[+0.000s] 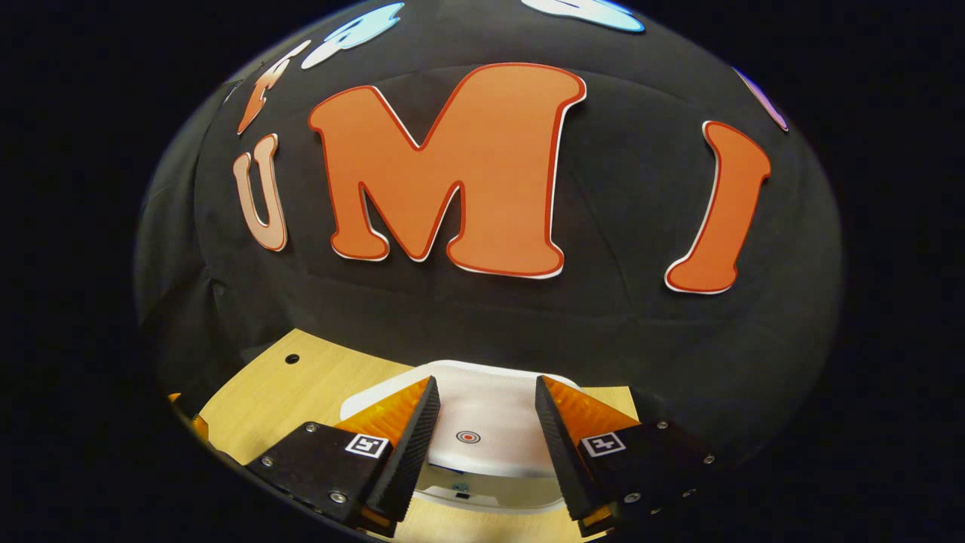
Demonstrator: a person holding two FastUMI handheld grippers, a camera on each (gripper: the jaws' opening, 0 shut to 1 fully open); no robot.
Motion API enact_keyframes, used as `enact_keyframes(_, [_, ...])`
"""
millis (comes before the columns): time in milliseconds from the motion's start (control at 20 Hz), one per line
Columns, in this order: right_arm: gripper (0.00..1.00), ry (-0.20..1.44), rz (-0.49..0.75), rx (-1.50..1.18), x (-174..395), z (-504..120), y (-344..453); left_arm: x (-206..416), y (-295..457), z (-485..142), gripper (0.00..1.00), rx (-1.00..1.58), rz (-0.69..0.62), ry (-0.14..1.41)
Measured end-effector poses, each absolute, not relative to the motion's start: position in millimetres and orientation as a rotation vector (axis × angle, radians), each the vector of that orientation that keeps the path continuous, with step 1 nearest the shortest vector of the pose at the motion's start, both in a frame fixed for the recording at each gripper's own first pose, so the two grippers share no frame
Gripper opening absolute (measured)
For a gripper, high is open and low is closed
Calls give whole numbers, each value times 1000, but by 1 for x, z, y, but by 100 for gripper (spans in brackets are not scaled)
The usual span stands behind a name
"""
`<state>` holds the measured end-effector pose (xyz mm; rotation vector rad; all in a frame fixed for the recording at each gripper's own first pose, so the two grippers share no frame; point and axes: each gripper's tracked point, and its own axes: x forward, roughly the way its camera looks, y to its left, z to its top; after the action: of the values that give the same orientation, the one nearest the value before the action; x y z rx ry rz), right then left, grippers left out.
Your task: Press the lid of the desktop garbage bin to open it, pick up the crumpled paper on the desktop and throw it into the bin, then pick up the pop can on the desktop and drop it into the bin, and finally close the garbage bin lid.
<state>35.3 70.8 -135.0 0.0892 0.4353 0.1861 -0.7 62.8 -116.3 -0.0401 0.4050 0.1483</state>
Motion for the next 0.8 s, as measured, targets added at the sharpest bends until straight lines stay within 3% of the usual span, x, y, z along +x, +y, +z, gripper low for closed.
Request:
enact_keyframes(600, [78,575,179,115,-17,-191,84,6,55,-115,99,-17,70,403])
enact_keyframes(800, [72,580,152,108,-23,-200,84,7,54,-117,100,-17,56,408])
